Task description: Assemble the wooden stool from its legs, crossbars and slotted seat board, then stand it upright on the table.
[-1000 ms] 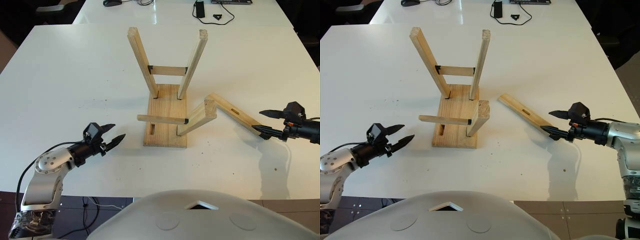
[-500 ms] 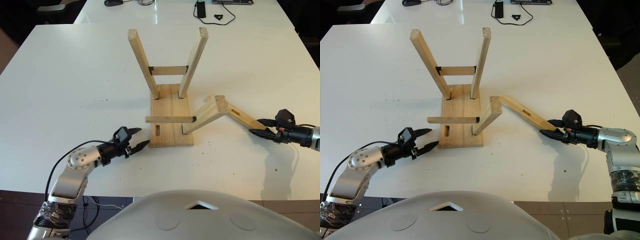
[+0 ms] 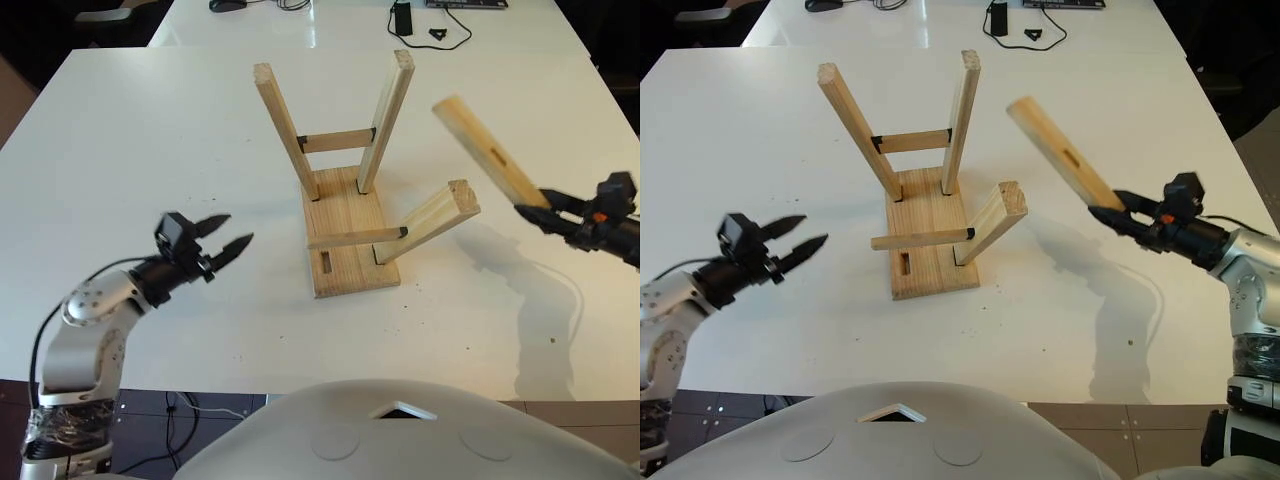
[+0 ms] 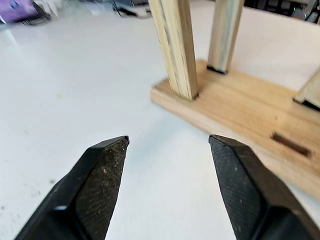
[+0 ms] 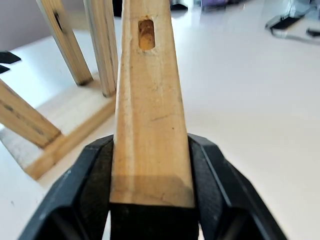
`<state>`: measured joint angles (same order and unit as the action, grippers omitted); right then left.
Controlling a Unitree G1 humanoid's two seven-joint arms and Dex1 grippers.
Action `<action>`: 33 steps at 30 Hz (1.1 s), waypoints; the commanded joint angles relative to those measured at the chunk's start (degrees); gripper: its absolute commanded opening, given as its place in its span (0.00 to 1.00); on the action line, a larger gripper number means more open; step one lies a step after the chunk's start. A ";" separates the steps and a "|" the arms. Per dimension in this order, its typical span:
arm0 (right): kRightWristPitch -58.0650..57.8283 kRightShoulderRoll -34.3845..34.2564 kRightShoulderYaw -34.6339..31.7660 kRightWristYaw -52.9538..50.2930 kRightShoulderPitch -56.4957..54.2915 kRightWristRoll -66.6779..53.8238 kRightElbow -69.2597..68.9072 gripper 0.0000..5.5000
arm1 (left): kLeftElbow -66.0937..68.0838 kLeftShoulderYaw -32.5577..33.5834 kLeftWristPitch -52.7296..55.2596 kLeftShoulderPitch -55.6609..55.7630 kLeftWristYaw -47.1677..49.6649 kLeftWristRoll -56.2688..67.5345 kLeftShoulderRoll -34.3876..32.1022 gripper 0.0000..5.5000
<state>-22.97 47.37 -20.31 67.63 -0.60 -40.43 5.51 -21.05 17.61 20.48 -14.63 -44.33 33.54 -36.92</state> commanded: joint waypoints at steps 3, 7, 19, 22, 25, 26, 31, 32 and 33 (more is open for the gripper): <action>-12.86 -0.24 -7.54 -5.94 -7.84 -23.34 -19.84 0.37 | -16.22 2.23 10.58 16.23 8.77 18.23 -3.12 0.54; -16.99 -0.09 -5.24 -7.72 -11.95 -32.44 -27.45 0.37 | -20.56 -3.19 14.81 26.42 14.75 25.11 -1.80 0.54; -21.63 0.86 1.00 -3.75 -14.99 -34.97 -30.90 0.37 | -22.66 -7.04 15.50 35.73 19.65 46.83 0.40 0.54; -21.77 0.63 2.47 -2.68 -14.74 -33.70 -30.98 0.37 | -22.91 -7.81 14.63 37.85 21.37 50.83 1.36 0.54; -21.90 0.43 3.10 -2.27 -14.93 -33.64 -31.14 0.37 | -22.74 -8.66 14.16 39.26 22.35 52.83 1.85 0.54; -21.98 0.30 3.32 -2.22 -15.11 -33.64 -31.19 0.37 | -22.78 -9.09 14.09 39.56 22.44 53.04 2.01 0.54; -21.42 -0.68 6.16 -1.29 -15.92 -31.45 -30.89 0.37 | -22.84 -11.71 14.09 40.95 22.32 52.25 2.68 0.54; -21.39 -0.91 6.71 -1.13 -16.35 -31.13 -30.66 0.37 | -22.66 -12.20 14.21 41.14 21.87 51.68 2.67 0.54; -21.32 -1.08 7.15 -0.98 -16.66 -30.80 -30.44 0.37 | -22.56 -12.56 14.25 41.28 21.39 51.36 2.68 0.54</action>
<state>-44.82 46.87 -13.87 66.36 -15.43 -72.26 -25.02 -43.53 6.15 34.29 25.55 -22.24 85.82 -34.03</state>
